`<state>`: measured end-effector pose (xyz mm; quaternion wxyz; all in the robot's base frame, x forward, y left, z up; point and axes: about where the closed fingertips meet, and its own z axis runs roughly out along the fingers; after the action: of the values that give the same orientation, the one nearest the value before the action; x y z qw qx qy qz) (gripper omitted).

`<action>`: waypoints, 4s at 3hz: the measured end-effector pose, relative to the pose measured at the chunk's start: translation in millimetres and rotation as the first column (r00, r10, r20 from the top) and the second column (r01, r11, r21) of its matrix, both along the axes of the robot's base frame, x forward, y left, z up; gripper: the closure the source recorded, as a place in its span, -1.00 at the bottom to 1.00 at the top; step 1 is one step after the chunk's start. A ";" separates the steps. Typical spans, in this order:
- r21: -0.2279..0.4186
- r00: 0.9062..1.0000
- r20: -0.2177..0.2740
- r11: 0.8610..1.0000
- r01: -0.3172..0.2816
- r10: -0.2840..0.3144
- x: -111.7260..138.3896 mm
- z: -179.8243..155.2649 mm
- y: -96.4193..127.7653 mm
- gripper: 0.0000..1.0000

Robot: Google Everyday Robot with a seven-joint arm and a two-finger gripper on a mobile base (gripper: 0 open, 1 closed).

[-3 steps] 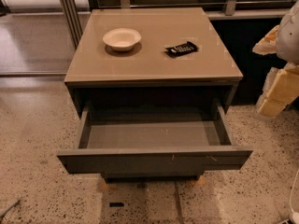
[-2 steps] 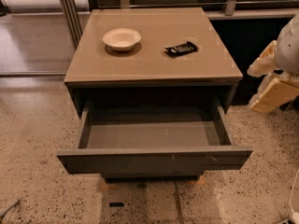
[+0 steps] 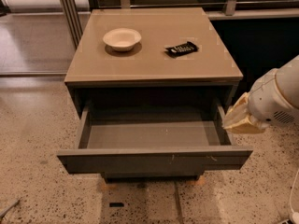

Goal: Close top drawer

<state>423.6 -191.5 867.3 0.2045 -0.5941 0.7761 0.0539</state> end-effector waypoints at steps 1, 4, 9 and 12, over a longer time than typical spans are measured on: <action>0.025 0.999 -0.034 0.999 -0.033 0.034 -4.3 -48.9 14.9 1.00; 0.030 0.990 -0.111 0.996 -0.089 0.091 -7.5 -141.9 37.6 1.00; -0.071 0.973 0.094 0.976 -0.204 0.210 5.5 -210.5 43.1 1.00; -0.010 0.932 0.319 0.984 -0.181 0.174 50.2 -225.5 48.0 1.00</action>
Offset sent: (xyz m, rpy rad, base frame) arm -0.0067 0.0439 -0.1479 0.0488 0.1092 0.1204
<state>473.7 -143.5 641.9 0.3270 -0.6607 0.6755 -0.0169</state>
